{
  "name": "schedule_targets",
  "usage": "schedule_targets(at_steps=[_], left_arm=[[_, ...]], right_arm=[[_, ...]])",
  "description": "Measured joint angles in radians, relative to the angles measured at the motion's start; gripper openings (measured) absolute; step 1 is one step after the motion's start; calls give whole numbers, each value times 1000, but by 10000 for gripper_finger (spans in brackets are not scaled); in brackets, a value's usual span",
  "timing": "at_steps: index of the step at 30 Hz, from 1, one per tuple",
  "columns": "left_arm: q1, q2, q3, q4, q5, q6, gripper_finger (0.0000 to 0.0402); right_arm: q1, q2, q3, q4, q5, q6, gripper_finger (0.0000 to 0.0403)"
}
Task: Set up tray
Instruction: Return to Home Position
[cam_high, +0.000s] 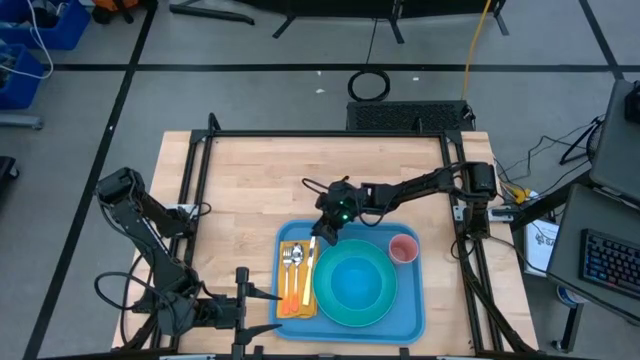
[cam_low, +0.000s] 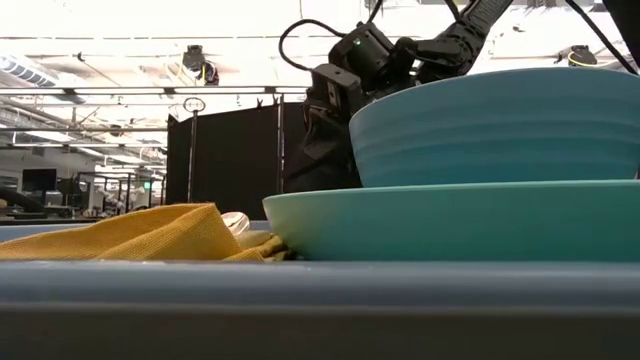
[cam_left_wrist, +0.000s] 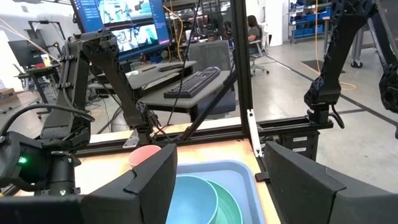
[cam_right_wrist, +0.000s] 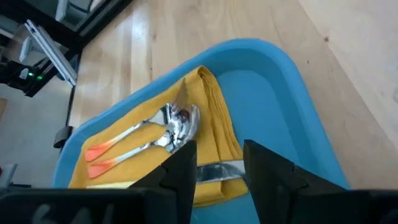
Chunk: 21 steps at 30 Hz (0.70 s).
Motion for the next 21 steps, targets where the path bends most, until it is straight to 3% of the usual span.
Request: schedule_targets(at_steps=[9, 13, 17, 21], left_arm=[[0, 0, 0, -10, 0, 7, 248], [2, 0, 0, -39, -2, 24, 248], [12, 1, 0, -37, -2, 11, 248], [32, 1, 0, -37, -10, -11, 248]], right_arm=[[42, -93, 0, 60, -2, -92, 123], [85, -187, 0, 57, 6, -271, 113], [154, -298, 0, 13, 97, -339, 78], [225, -408, 0, -66, 219, -421, 18]])
